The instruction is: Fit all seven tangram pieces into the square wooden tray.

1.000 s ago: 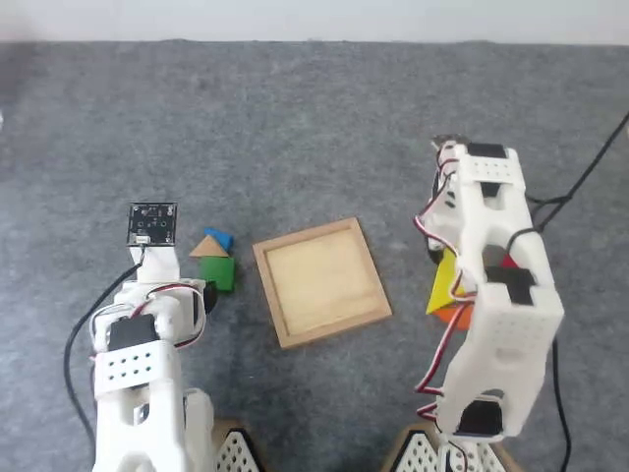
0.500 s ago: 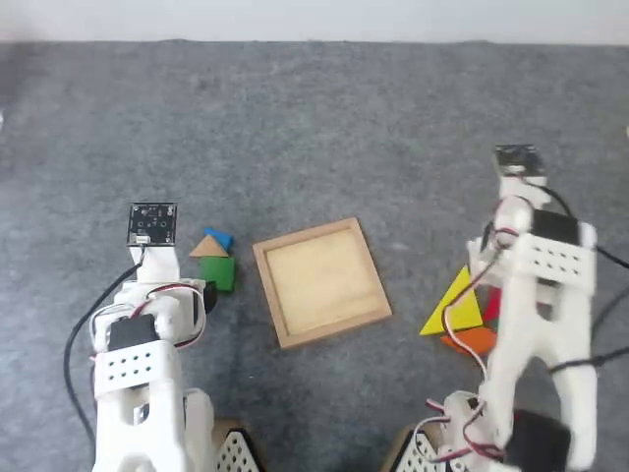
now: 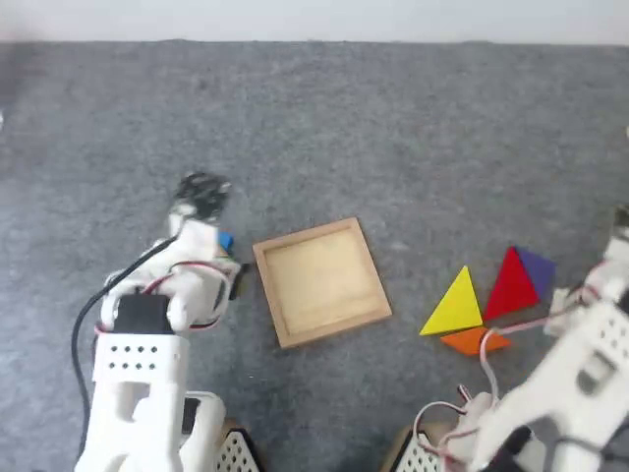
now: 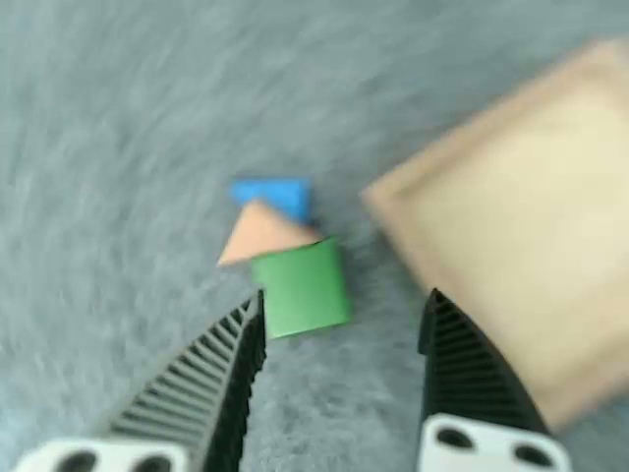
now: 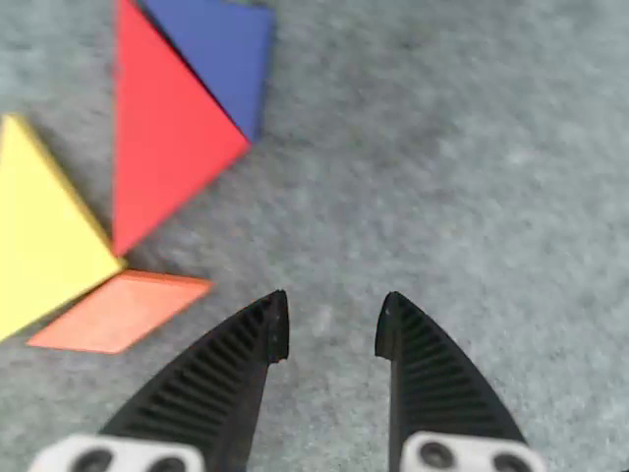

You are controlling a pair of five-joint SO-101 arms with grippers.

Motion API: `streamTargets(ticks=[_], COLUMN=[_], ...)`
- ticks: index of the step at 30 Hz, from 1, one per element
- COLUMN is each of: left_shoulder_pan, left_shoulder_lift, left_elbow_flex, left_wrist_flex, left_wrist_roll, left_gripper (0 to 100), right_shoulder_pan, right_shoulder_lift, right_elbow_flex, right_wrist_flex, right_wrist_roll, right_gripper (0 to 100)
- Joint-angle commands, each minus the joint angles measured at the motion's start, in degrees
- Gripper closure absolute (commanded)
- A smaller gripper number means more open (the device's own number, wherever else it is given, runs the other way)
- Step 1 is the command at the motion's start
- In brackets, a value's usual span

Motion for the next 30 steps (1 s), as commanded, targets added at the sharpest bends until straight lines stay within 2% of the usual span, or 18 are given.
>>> streamTargets(ticks=[1,4,9,15,17,22,26,30], left_shoulder_pan=[3.78,4.48,7.38,2.02,0.0,-3.52,-4.31,-4.22], left_shoulder_lift=[-1.05,-1.05,-1.05,-1.05,-1.05,-1.14,-1.49,-1.58], left_elbow_flex=[-10.86,-9.01,-5.41,-2.33,-1.54,-0.57,-0.48,1.89], left_wrist_flex=[10.9,11.52,10.37,6.77,6.51,6.15,6.15,4.75], left_wrist_roll=[-0.88,-0.97,-3.16,-3.16,-3.25,-3.34,-3.34,-3.16], left_gripper=[75,75,75,75,75,75,75,75], right_shoulder_pan=[2.86,0.84,-10.68,-25.36,-28.18,-30.81,-29.49,-27.82], right_shoulder_lift=[-9.71,-11.3,-6.99,3.38,6.55,16.22,27.56,39.25], right_elbow_flex=[6.33,11.34,13.27,13.01,12.57,10.9,5.01,-5.01], right_wrist_flex=[-1.19,-1.19,-0.13,9.63,9.8,4.44,-2.59,-4.97], right_wrist_roll=[3.96,7.74,11.69,27.96,29.98,29.63,22.24,18.64], right_gripper=[84.0,84.0,84.0,84.2,84.2,84.2,84.3,84.3])
